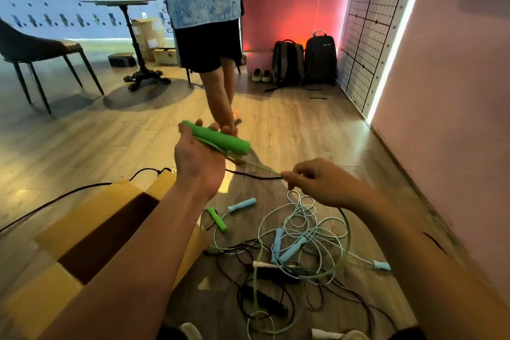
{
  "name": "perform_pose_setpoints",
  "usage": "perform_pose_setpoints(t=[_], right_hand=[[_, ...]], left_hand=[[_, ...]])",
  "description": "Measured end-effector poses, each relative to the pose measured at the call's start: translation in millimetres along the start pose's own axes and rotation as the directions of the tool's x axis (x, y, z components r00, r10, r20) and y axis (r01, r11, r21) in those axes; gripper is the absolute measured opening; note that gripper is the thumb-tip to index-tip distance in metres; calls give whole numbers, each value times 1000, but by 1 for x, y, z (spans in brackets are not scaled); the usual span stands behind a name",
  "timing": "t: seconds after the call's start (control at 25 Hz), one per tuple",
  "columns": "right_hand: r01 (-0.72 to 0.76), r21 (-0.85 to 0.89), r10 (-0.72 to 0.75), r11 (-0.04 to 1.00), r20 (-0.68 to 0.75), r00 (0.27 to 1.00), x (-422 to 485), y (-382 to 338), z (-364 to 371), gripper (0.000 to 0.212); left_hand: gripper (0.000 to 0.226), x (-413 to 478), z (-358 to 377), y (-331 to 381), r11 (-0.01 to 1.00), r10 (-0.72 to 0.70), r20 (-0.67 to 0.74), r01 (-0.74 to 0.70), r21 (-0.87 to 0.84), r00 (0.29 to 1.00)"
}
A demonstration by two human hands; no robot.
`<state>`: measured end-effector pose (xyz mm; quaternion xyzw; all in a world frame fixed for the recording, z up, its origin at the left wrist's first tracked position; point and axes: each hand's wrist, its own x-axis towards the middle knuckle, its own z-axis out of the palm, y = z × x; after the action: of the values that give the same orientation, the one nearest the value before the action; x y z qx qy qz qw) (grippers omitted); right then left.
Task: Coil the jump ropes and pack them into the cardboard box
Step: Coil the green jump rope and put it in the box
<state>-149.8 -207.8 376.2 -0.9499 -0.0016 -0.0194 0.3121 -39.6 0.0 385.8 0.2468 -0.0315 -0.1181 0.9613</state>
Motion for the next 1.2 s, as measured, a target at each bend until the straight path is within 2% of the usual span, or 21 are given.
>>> perform_pose_setpoints(t=[0.08, 0.16, 0.2, 0.28, 0.32, 0.4, 0.44, 0.52, 0.6, 0.72, 0.8, 0.92, 1.0, 1.04, 1.12, 1.2], right_hand=[[0, 10, -1, 1000, 52, 999, -5, 2, -2, 42], [14, 111, -24, 994, 90, 996, -9, 0, -5, 39], [23, 176, -44, 984, 116, 992, -12, -3, -7, 36], [35, 329, -73, 944, 103, 992, -16, -11, -10, 28], [46, 392, -68, 919, 42, 997, -17, -13, -12, 25], [88, 438, -22, 895, -155, 988, -14, -14, -15, 21], [112, 433, 3, 894, -256, 967, -12, -13, -15, 20], [158, 417, 32, 895, -414, 910, -8, -12, -14, 19], [178, 391, 47, 903, -501, 864, -5, -11, -13, 15], [120, 346, 102, 931, -561, 821, -2, -2, -11, 19], [69, 341, 156, 938, -589, 793, -1, 6, -12, 25], [-9, 305, 185, 952, -554, 812, 2, 14, -8, 33], [-35, 291, 174, 956, -467, 867, 4, 12, -2, 33], [-34, 277, 150, 960, -409, 900, 3, 8, 0, 31], [-3, 236, 67, 972, -266, 962, 2, -1, 4, 25], [-14, 210, 33, 978, -90, 995, 0, -9, 9, 24]], left_hand=[[22, 14, -18, 5, 992, 110, -205, -94, 84, 973], [15, 22, -34, 5, 940, 195, -282, -96, 328, 939], [13, 24, -41, 3, 862, 243, -270, -80, 500, 932], [14, 25, -51, -4, 583, 283, -121, -71, 809, 952], [15, 25, -54, -7, 438, 225, -15, -88, 895, 974], [18, 21, -51, -16, 254, 8, 138, -136, 958, 990], [23, 16, -47, -20, 201, -107, 167, -143, 969, 980], [39, 5, -38, -28, 116, -330, 134, -101, 988, 934], [61, -4, -32, -33, 82, -547, 72, -32, 996, 834], [75, -12, -23, -37, 144, -753, 49, 92, 985, 657], [72, -18, -11, -36, 256, -769, 88, 178, 950, 633], [62, -23, 10, -34, 546, -701, 200, 335, 768, 685], [55, -23, 18, -31, 756, -581, 346, 331, 565, 737], [50, -23, 20, -31, 830, -511, 396, 318, 458, 763], [44, -21, 20, -31, 917, -388, 409, 302, 261, 826], [41, -13, 15, -31, 962, -272, 347, 247, 115, 898]])
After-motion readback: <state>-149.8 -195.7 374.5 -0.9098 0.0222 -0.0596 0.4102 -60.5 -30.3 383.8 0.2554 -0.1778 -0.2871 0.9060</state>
